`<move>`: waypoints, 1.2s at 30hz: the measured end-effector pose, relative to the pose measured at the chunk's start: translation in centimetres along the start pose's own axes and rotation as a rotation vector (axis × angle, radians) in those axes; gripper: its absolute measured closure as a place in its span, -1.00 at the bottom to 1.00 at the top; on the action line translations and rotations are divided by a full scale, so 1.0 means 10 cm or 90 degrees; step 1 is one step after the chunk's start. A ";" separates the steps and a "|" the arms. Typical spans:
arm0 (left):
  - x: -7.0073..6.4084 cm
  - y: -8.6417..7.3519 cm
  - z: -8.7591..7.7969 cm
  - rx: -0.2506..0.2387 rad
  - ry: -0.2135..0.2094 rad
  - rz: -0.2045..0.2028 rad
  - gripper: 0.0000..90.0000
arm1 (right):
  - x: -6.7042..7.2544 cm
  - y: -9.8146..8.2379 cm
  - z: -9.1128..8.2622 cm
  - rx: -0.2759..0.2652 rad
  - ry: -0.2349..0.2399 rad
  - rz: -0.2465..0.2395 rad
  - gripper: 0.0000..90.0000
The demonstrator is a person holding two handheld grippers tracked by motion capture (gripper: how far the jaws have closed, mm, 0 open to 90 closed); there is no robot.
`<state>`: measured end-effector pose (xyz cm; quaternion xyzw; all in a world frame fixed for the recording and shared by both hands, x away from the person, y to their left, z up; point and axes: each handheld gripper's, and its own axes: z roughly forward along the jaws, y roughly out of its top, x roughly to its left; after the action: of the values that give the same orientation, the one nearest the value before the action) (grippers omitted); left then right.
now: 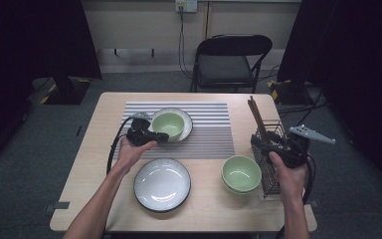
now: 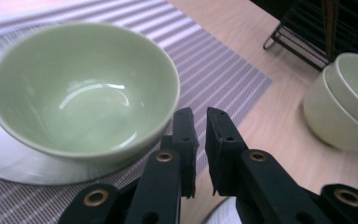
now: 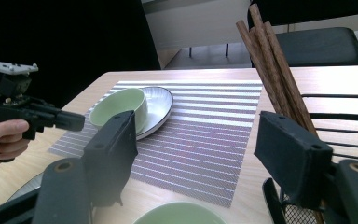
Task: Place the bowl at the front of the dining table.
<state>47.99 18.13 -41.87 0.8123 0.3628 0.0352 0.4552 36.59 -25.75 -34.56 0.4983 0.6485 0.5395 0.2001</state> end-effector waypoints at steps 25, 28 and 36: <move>0.22 0.04 0.23 0.019 0.057 -0.028 0.83 | -0.03 0.00 -0.02 -0.003 -0.002 0.005 -0.36; 0.25 0.04 0.25 0.011 0.060 -0.038 0.86 | -0.03 0.00 -0.01 -0.001 -0.001 0.006 -0.36; 0.26 0.05 0.21 -0.002 0.060 -0.047 0.82 | -0.03 0.00 -0.02 -0.002 -0.002 0.005 -0.36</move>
<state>50.97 18.14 -43.43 0.7949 0.4137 0.0570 0.4402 36.59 -26.12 -34.59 0.5012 0.6456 0.5405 0.1996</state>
